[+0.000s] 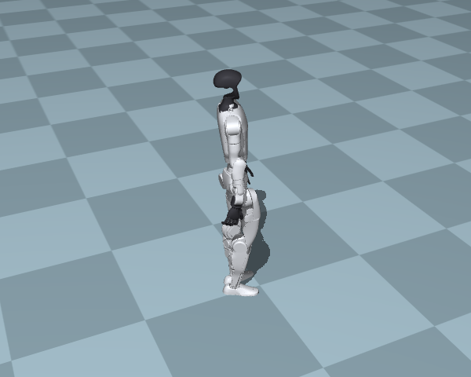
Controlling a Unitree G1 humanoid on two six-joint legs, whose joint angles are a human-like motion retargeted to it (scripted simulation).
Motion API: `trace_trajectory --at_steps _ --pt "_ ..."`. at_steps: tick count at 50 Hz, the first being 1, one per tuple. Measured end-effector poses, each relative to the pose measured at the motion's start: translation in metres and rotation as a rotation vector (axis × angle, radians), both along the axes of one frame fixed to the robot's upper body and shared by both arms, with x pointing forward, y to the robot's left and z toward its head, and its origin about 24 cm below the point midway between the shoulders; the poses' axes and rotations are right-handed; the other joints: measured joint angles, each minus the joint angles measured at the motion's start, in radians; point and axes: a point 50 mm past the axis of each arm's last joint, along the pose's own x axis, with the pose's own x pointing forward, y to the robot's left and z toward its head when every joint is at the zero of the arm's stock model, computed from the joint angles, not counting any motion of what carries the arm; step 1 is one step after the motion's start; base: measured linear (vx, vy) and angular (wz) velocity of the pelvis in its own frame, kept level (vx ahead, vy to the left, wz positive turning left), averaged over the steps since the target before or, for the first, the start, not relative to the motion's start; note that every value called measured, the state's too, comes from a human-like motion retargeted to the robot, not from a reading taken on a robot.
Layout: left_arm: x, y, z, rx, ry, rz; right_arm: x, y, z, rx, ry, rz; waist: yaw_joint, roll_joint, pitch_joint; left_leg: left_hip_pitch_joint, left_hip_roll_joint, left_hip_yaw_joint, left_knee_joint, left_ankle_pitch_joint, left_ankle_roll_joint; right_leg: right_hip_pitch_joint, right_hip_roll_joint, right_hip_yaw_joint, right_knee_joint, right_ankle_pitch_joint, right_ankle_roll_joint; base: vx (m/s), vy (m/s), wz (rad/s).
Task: In place motions
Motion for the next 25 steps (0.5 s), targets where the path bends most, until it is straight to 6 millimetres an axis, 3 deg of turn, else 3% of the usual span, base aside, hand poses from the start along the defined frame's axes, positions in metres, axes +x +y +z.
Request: trace_trajectory --at_steps 2,4,8,13,19,25 --pt "0.015 0.001 0.001 0.004 -0.069 -0.024 0.021 0.007 -0.004 0.013 -0.062 0.056 0.028 -0.010 0.013 0.015 -0.007 0.013 -0.012 0.000 0.006 -0.003 -0.004 0.016 0.012 0.002 0.000 -0.10 0.14 -0.59" --pt "0.017 0.000 0.000 0.001 -0.098 -0.019 0.041 0.014 -0.006 0.034 -0.126 0.144 0.020 -0.003 0.003 0.011 -0.005 0.017 -0.017 0.000 0.009 -0.015 -0.004 0.026 0.018 0.004 0.005 0.03 0.05 -0.29" --pt "-0.003 -0.007 -0.002 -0.042 -0.038 0.012 0.073 0.031 -0.008 0.109 -0.249 0.311 -0.037 0.017 -0.016 -0.002 0.000 0.020 -0.010 -0.006 0.015 -0.022 -0.001 0.019 0.013 0.008 0.015 0.12 0.03 -0.02" --pt "-0.030 -0.019 -0.003 -0.103 0.072 0.015 0.101 0.045 -0.005 0.175 -0.363 0.378 -0.033 0.007 0.005 0.010 -0.008 0.027 -0.010 -0.009 0.022 -0.018 -0.009 0.027 0.024 0.008 0.021 0.00 0.05 -0.11" --pt "-0.072 -0.028 -0.001 -0.127 0.196 0.010 0.092 0.040 -0.007 0.155 -0.330 0.370 -0.016 -0.004 0.006 0.011 -0.016 0.028 -0.010 -0.013 0.028 -0.027 -0.020 0.028 0.038 0.003 0.029 0.05 0.03 0.03" --pt "-0.106 -0.033 0.004 -0.152 0.256 0.045 0.059 0.021 -0.007 0.101 -0.188 0.323 0.008 -0.019 0.023 0.009 -0.023 0.023 -0.007 -0.020 0.035 -0.038 -0.034 0.024 0.055 0.000 0.036 0.04 0.06 -0.01"
